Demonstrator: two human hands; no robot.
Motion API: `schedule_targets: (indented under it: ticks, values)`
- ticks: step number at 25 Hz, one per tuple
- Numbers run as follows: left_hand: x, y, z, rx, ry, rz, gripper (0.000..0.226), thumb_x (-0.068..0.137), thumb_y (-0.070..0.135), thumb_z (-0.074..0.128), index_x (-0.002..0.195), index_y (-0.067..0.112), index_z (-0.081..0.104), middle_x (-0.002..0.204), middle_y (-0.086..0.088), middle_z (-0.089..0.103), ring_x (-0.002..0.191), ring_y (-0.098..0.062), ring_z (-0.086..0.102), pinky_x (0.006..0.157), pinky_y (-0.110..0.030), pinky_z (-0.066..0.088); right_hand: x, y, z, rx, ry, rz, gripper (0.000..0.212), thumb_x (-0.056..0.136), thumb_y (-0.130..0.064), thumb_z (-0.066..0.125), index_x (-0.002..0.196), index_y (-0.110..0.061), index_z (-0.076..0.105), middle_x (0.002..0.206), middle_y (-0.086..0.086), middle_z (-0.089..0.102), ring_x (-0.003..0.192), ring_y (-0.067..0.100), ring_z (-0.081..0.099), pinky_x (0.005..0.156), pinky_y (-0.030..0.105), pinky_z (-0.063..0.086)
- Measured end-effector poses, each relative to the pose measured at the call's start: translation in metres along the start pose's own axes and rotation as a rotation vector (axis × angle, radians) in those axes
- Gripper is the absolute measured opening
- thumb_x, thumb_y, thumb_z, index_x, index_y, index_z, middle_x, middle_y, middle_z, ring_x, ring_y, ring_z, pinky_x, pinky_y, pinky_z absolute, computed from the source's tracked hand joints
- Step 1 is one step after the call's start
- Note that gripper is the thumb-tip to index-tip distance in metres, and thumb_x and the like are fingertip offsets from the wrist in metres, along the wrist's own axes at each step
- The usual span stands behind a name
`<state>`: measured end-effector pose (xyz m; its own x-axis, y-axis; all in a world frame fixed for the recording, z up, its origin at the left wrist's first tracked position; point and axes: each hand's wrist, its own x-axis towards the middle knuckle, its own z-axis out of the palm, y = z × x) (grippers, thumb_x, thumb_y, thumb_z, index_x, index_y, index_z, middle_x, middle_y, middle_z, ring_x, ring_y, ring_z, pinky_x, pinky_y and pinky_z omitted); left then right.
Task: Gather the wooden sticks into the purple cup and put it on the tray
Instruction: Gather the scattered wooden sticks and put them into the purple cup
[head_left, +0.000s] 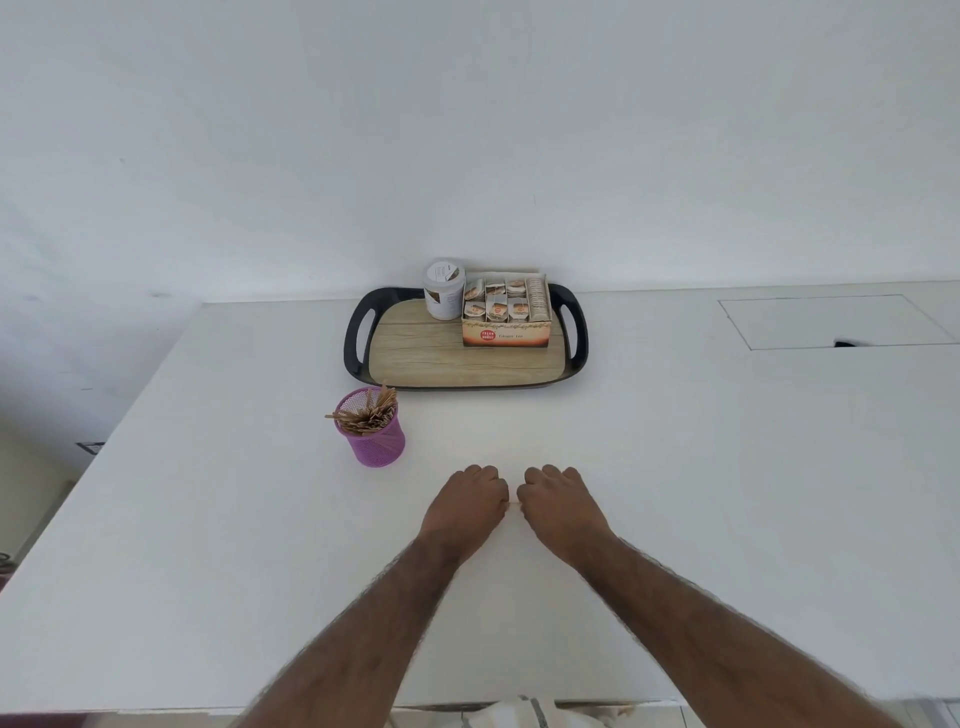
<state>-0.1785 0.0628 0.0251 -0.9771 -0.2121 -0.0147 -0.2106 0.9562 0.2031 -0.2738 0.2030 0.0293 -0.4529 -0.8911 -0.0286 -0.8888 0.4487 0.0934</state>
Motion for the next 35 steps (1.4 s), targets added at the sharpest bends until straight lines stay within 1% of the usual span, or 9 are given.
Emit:
schedule_targets:
  ticks: [5,9,14,17,20,23,27,31,35]
  values:
    - [-0.002,0.000,0.001,0.092,0.011,0.048,0.023,0.100,0.018,0.050,0.096,0.015,0.072,0.092,-0.001,0.065,0.090,-0.023,0.055,0.078,-0.034,0.040,0.003,-0.005,-0.011,-0.004,-0.102,0.016,0.019,0.085,-0.001,0.056,0.080,-0.019,0.061,0.088,0.001,0.060,0.087,0.024,0.056,0.071,0.037,0.033]
    - [-0.001,0.006,-0.004,0.156,-0.013,0.058,0.015,0.089,0.012,0.049,0.089,0.014,0.064,0.091,-0.004,0.062,0.090,-0.025,0.055,0.077,-0.035,0.037,0.006,-0.009,-0.011,0.072,-0.067,0.033,0.014,0.091,-0.008,0.053,0.093,-0.016,0.064,0.098,0.002,0.061,0.097,0.025,0.054,0.074,0.036,0.034]
    - [0.003,0.006,-0.014,0.071,-0.065,0.050,0.015,0.091,0.019,0.049,0.090,0.012,0.062,0.095,-0.005,0.062,0.092,-0.025,0.053,0.080,-0.035,0.037,0.004,-0.005,-0.003,0.100,-0.013,-0.019,0.005,0.088,-0.018,0.070,0.085,-0.018,0.066,0.087,0.000,0.061,0.082,0.023,0.058,0.064,0.033,0.032]
    - [0.007,0.004,-0.021,-0.024,-0.094,0.029,0.017,0.094,0.021,0.048,0.087,0.011,0.060,0.092,-0.006,0.061,0.087,-0.026,0.055,0.075,-0.035,0.039,0.001,-0.002,0.006,0.093,0.041,-0.063,0.022,0.072,-0.014,0.081,0.078,-0.020,0.061,0.074,-0.003,0.055,0.065,0.019,0.055,0.056,0.031,0.030]
    - [0.007,0.004,-0.027,-0.147,-0.103,-0.036,0.020,0.100,0.025,0.047,0.094,0.011,0.060,0.097,-0.003,0.058,0.087,-0.024,0.057,0.074,-0.036,0.044,-0.001,0.005,0.005,0.151,0.095,-0.072,0.028,0.067,-0.004,0.075,0.080,-0.019,0.055,0.070,-0.003,0.054,0.060,0.019,0.053,0.055,0.030,0.033]
    - [0.007,-0.001,-0.035,-0.262,-0.131,-0.065,0.019,0.101,0.032,0.051,0.099,0.018,0.064,0.100,0.004,0.061,0.088,-0.017,0.059,0.078,-0.036,0.048,0.001,0.014,0.003,0.238,0.039,-0.060,0.014,0.086,-0.003,0.057,0.093,-0.015,0.057,0.084,0.003,0.059,0.075,0.026,0.058,0.062,0.034,0.036]
    - [0.003,-0.016,-0.041,-0.796,0.067,-0.355,0.043,0.101,0.050,0.049,0.084,0.018,0.072,0.087,0.005,0.073,0.084,-0.016,0.068,0.080,-0.040,0.056,0.003,0.018,-0.009,0.322,0.016,-0.116,0.009,0.103,-0.015,0.045,0.106,-0.016,0.053,0.097,0.002,0.060,0.085,0.024,0.056,0.065,0.034,0.038]
    - [0.007,-0.009,-0.048,-1.443,0.103,-0.663,0.077,0.105,0.061,0.018,0.103,0.009,0.076,0.102,-0.007,0.078,0.097,-0.024,0.074,0.087,-0.036,0.055,0.011,0.001,-0.024,0.352,0.022,-0.158,0.014,0.106,-0.026,0.043,0.108,-0.015,0.052,0.097,0.004,0.064,0.083,0.025,0.059,0.065,0.039,0.046]
    - [0.014,0.017,-0.056,-1.588,0.044,-0.696,0.086,0.103,0.065,0.011,0.109,0.007,0.075,0.107,-0.007,0.078,0.102,-0.022,0.073,0.086,-0.036,0.054,0.022,-0.032,-0.036,0.283,-0.016,-0.150,0.015,0.101,-0.018,0.045,0.110,-0.012,0.055,0.079,0.004,0.064,0.061,0.028,0.058,0.050,0.033,0.037]
